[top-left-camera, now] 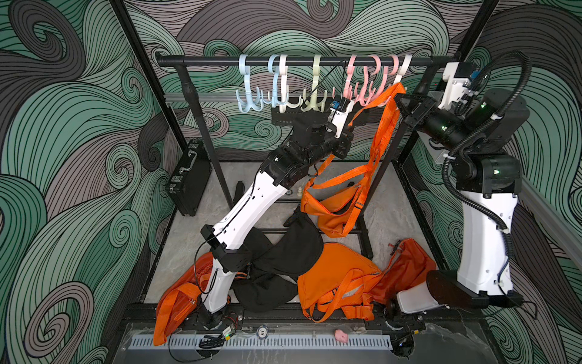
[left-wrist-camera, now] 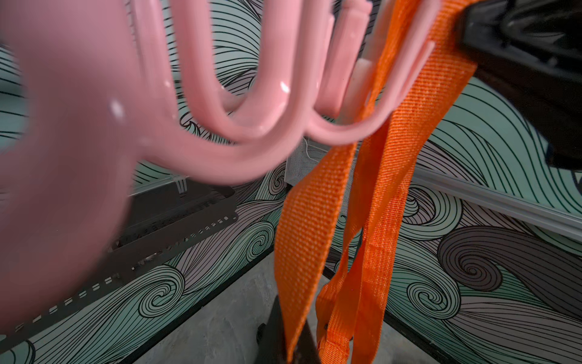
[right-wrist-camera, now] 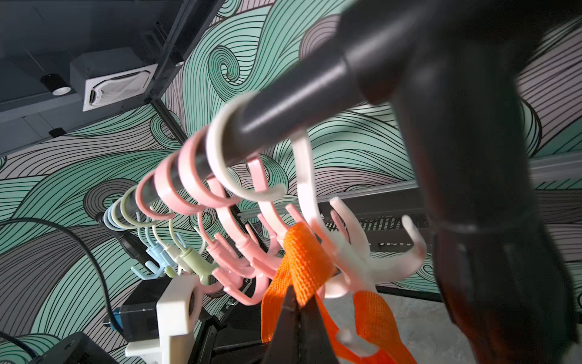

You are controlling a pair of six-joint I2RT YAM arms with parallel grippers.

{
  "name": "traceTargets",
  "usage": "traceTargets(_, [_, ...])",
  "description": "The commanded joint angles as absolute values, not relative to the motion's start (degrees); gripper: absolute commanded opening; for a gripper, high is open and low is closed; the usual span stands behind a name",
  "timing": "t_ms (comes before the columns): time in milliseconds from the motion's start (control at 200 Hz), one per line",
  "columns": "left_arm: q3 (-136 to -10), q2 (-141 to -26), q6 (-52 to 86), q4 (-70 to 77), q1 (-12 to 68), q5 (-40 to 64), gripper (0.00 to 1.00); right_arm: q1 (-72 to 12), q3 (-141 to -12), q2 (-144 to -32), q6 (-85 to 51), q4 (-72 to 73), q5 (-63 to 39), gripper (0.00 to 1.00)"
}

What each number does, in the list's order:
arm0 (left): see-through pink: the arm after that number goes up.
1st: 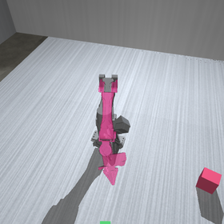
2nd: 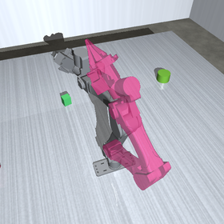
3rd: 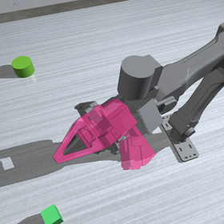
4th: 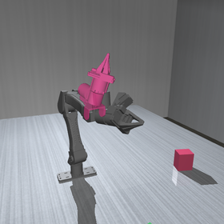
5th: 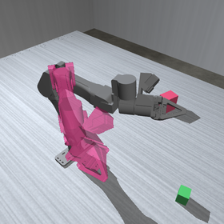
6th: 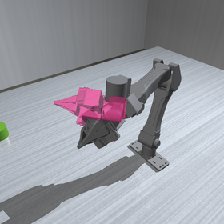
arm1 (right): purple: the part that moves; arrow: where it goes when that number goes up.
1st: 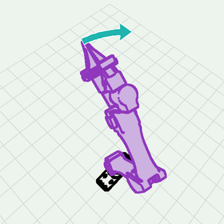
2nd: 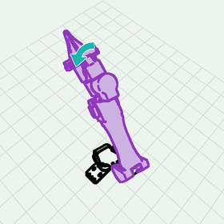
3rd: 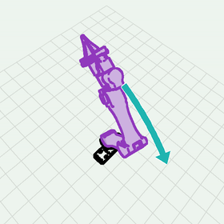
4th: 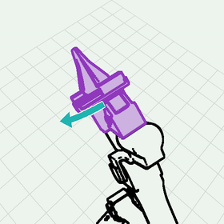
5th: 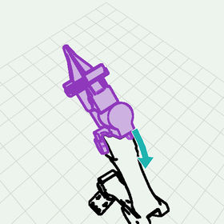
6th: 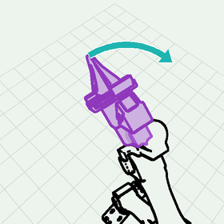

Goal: Hang the bag on a hook
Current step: Hang the bag on the hook.

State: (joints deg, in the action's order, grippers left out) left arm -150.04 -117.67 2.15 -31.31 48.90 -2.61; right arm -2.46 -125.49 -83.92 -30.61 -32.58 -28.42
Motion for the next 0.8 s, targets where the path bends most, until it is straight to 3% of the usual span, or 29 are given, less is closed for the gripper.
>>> traceTargets(0, [-148.6,-116.9,2.0,-31.3,49.1,-3.2,0.0,-3.0,-115.9,-78.6,-33.1,-24.9,-27.4,0.0])
traceTargets(320, [-148.3,-118.5,2.1,-30.8,50.4,-2.6,0.0,-4.8,-105.4,-74.1,-31.2,-23.9,-25.8,0.0])
traceTargets(535, [-148.6,-120.5,2.3,-31.9,50.8,-1.3,0.0,-3.9,-108.9,-77.3,-31.0,-27.2,-26.0,0.0])
traceTargets(665, [-148.5,-121.2,2.1,-33.2,51.1,-1.2,0.2,-2.0,-106.9,-76.6,-31.2,-29.9,-21.7,0.0])
traceTargets(790, [-147.9,-120.4,1.0,-34.1,51.0,-1.3,0.51,-0.1,-103.7,-75.5,-33.0,-30.0,-18.9,0.0])
